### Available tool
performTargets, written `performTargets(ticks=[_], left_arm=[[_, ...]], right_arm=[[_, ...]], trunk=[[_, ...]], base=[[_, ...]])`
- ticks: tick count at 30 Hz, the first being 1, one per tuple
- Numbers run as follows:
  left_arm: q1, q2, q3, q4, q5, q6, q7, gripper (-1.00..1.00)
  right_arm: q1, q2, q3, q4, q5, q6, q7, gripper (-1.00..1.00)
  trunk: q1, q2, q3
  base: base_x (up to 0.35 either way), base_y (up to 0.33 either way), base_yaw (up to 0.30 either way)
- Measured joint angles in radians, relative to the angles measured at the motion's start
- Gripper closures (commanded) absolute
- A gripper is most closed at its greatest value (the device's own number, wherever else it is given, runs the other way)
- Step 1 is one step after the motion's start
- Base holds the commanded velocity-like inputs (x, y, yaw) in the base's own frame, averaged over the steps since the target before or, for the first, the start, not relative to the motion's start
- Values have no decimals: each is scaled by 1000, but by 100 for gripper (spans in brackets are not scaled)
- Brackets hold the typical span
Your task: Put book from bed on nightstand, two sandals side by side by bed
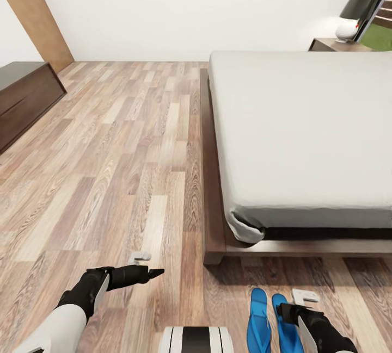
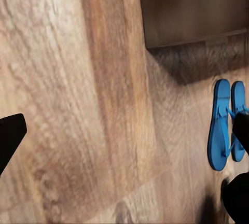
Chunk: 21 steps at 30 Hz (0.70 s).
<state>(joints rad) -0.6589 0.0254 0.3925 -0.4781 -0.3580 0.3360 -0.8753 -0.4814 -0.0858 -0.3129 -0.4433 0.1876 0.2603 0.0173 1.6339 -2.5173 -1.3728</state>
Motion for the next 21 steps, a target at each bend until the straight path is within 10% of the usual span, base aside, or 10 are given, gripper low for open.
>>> performTargets(ticks=[13, 21], left_arm=[[0, 0, 1, 62, -2, -21, 74, -100], [0, 0, 1, 282, -2, -250, 411, -100]], right_arm=[[2, -2, -1, 119, -9, -49, -1, -100], [3, -12, 1, 310, -12, -259, -1, -100]], trunk=[[-6, 3, 50], [-9, 5, 81]], base=[[0, 0, 0], [0, 0, 0]])
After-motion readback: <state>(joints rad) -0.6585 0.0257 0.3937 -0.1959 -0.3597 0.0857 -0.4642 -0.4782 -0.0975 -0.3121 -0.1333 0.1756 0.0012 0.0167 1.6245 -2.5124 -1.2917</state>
